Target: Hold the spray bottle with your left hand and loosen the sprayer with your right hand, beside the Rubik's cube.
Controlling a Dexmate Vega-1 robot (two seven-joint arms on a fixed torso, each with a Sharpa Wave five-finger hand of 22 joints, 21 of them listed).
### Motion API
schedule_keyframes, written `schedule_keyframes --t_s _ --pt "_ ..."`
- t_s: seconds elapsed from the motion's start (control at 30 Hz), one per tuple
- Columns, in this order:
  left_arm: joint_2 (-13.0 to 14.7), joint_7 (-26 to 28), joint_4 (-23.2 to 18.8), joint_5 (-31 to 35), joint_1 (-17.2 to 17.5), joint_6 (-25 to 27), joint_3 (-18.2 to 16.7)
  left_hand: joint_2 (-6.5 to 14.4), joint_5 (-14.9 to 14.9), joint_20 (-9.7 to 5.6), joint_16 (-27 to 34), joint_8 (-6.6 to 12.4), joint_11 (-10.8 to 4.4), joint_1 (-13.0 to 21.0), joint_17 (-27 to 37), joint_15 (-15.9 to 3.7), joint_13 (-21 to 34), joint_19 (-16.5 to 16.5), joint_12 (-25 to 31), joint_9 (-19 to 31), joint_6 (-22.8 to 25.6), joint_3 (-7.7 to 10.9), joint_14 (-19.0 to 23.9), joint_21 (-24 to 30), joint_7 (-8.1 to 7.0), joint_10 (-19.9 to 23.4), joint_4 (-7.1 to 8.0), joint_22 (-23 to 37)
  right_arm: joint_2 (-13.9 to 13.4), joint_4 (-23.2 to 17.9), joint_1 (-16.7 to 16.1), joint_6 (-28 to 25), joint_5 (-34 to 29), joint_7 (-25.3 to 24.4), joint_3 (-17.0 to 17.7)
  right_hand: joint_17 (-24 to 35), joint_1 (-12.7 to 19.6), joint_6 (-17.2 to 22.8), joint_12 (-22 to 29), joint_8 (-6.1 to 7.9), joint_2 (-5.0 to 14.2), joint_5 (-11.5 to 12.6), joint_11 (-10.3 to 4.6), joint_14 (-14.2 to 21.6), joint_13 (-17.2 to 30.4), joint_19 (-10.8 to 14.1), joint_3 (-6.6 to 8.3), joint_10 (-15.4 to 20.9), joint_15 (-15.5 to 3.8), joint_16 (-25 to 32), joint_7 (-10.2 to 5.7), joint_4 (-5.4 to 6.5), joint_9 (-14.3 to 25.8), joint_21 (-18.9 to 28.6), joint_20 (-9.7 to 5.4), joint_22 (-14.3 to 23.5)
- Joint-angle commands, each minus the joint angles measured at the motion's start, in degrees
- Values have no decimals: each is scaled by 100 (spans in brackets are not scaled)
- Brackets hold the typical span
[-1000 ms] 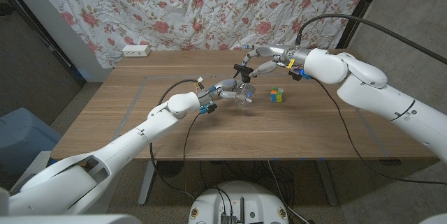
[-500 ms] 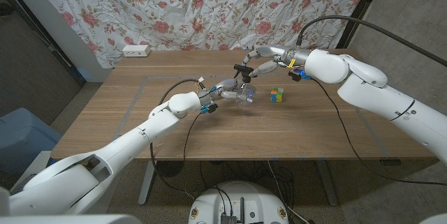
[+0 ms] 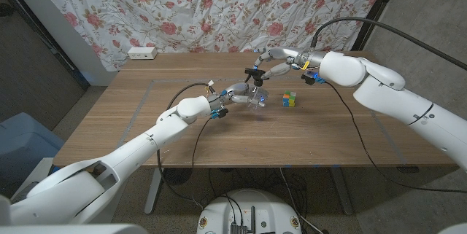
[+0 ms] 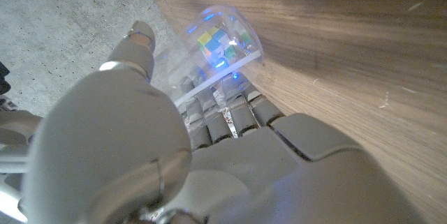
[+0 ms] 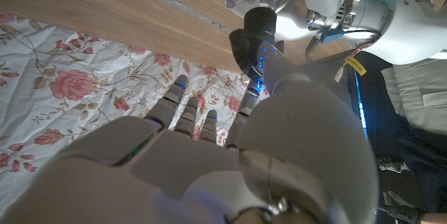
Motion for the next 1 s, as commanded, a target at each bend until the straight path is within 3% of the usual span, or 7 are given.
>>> schedule_keyframes --t_s 0.03,0.53,0.7,1.0 --pt "-46 -44 61 5 -44 -28 30 270 37 -185 -6 24 -4 -151 10 -758 20 -4 -33 4 47 45 8 -23 -4 65 3 30 -15 77 26 73 206 -34 10 24 67 67 48 20 -30 37 -41 -13 5 -11 59 64 -27 34 12 6 -2 -18 -55 14" --pt "-72 -33 72 20 -47 -27 49 295 33 -176 -16 25 10 -162 5 -748 28 -6 -58 -29 37 55 4 -23 4 77 -3 30 -72 34 -41 57 275 -145 47 53 283 382 61 180 30 92 -103 -23 2 -16 47 184 -57 51 18 -15 52 -7 -86 14" --pt "-68 -17 45 23 -33 -3 51 301 31 -178 -15 28 11 -163 4 -751 31 -5 -71 -41 40 56 7 -23 0 72 -8 30 -109 2 -89 47 285 -218 95 76 472 647 66 310 63 134 -183 -30 1 -58 47 265 -92 63 19 -29 91 -11 -102 16" --pt "-66 18 8 37 -15 27 55 305 28 -175 -28 35 3 -191 -9 -748 37 0 -81 -61 46 60 16 -21 12 97 -2 30 -179 -65 -179 10 327 -332 195 95 689 845 76 410 56 172 -196 -51 0 -109 60 349 -107 64 19 -56 124 -16 -107 18"
